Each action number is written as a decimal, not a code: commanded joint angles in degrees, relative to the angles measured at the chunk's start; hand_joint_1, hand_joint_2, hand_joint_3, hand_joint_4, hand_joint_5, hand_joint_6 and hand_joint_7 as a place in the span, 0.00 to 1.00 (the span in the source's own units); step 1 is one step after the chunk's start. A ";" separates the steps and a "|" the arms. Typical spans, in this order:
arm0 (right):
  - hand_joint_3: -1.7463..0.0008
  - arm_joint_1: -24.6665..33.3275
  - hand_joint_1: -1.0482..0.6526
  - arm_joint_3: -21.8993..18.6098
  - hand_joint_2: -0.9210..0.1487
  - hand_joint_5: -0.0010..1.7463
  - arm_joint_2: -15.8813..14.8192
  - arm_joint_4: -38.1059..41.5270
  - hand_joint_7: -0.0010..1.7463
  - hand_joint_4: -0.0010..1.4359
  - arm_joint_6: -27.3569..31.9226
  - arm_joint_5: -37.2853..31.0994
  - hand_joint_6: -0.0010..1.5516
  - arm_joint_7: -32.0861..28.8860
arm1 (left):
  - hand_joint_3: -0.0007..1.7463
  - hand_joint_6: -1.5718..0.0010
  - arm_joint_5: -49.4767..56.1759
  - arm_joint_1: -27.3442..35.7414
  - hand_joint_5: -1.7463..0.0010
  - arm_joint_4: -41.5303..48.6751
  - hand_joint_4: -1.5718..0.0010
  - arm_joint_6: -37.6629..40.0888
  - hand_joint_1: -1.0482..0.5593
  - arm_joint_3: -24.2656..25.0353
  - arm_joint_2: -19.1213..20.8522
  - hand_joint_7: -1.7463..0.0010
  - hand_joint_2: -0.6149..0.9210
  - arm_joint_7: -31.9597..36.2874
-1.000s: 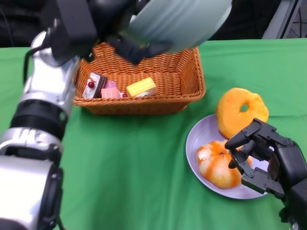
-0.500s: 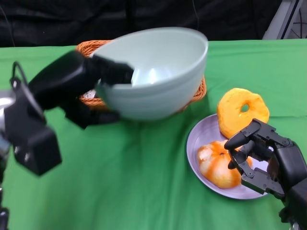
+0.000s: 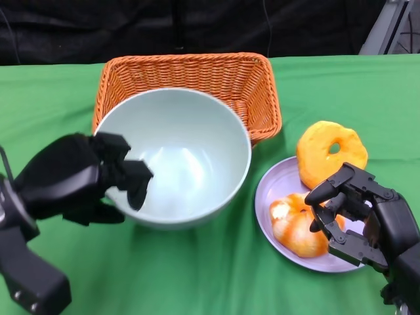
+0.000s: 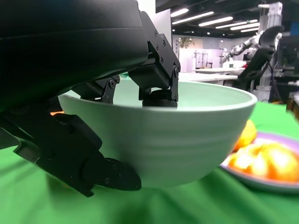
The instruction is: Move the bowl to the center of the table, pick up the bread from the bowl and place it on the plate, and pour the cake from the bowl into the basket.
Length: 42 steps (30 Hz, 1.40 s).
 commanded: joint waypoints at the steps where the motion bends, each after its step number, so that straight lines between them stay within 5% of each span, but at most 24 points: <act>1: 0.59 -0.43 0.58 -0.59 0.18 0.88 -0.48 0.44 0.81 0.45 0.61 0.59 0.37 -0.20 | 0.04 0.61 6.89 0.70 0.00 2.63 0.51 5.03 0.52 -9.41 4.24 0.06 0.96 15.00; 8: 0.59 -0.20 0.58 -0.87 0.16 0.87 -0.70 0.27 0.81 0.46 0.56 1.02 0.37 0.13 | 0.02 0.64 9.31 -2.26 0.00 9.97 0.50 11.43 0.54 -21.56 3.29 0.01 0.97 26.93; 16: 0.61 -0.29 0.58 -1.15 0.15 0.87 -0.84 0.84 0.81 0.47 -0.39 0.56 0.38 -0.03 | 0.01 0.64 6.22 -3.19 0.00 12.74 0.52 15.79 0.54 -27.30 1.65 0.01 0.96 27.76; 19: 0.61 -0.26 0.58 -1.18 0.15 0.87 -0.66 0.69 0.80 0.47 -0.16 0.55 0.38 -0.20 | 0.00 0.51 3.70 -3.01 0.01 12.60 0.55 14.21 0.50 -27.44 1.64 0.34 0.94 24.72; 21: 0.60 -0.24 0.59 -1.14 0.15 0.87 -0.64 0.59 0.80 0.46 -0.10 0.60 0.38 -0.14 | 0.00 0.40 1.61 -3.65 0.25 12.73 0.51 10.20 0.48 -27.61 2.47 0.70 0.96 19.86; 23: 0.60 -0.25 0.59 -1.14 0.15 0.87 -0.65 0.61 0.81 0.46 -0.11 0.57 0.38 -0.14 | 0.03 0.45 -0.17 -4.25 0.61 12.73 0.53 6.91 0.41 -27.66 3.21 0.92 0.99 15.29; 24: 0.60 -0.33 0.59 -1.15 0.15 0.88 -0.66 0.81 0.81 0.46 -0.22 0.56 0.38 -0.14 | 0.03 0.46 -1.22 -4.84 0.67 13.04 0.53 5.15 0.40 -27.55 3.68 0.95 1.00 11.29; 26: 0.60 -0.47 0.58 -1.14 0.15 0.88 -0.72 1.18 0.81 0.46 -0.42 0.54 0.38 -0.07 | 0.08 0.76 -4.26 -5.37 0.89 14.00 0.79 1.52 0.14 -26.60 4.20 0.99 1.00 4.36; 29: 0.60 -0.53 0.58 -1.07 0.16 0.88 -0.94 1.46 0.81 0.46 -0.82 0.11 0.37 -0.12 | 0.16 0.93 -13.30 -5.77 0.99 18.55 0.93 -7.59 0.02 -22.95 3.66 1.00 1.00 -8.65; 32: 0.61 -0.45 0.57 -1.08 0.16 0.88 -0.88 1.23 0.81 0.46 -0.52 -0.03 0.37 -0.27 | 0.18 0.95 -25.20 -5.95 1.00 26.47 0.95 -16.35 0.00 -16.97 1.43 1.00 1.00 -25.36; 36: 0.61 -0.48 0.58 -1.09 0.15 0.88 -0.90 1.41 0.81 0.46 -0.91 0.04 0.37 -0.10 | 0.15 0.94 -35.18 -6.85 1.00 39.01 0.98 -21.73 0.00 -2.01 -3.47 0.99 1.00 -48.50; 41: 0.62 -0.48 0.58 -1.09 0.14 0.88 -0.90 1.41 0.81 0.46 -0.91 0.04 0.37 -0.10 | 0.14 0.94 -48.40 -4.47 1.00 36.70 0.99 -15.19 0.00 11.12 -5.89 0.99 1.00 -74.49; 42: 0.62 -0.55 0.58 -1.05 0.14 0.88 -0.86 1.42 0.81 0.46 -0.79 0.01 0.37 -0.12 | 0.14 0.94 -60.25 -4.03 1.00 33.04 0.99 -3.23 0.00 18.98 -7.93 0.99 1.00 -91.98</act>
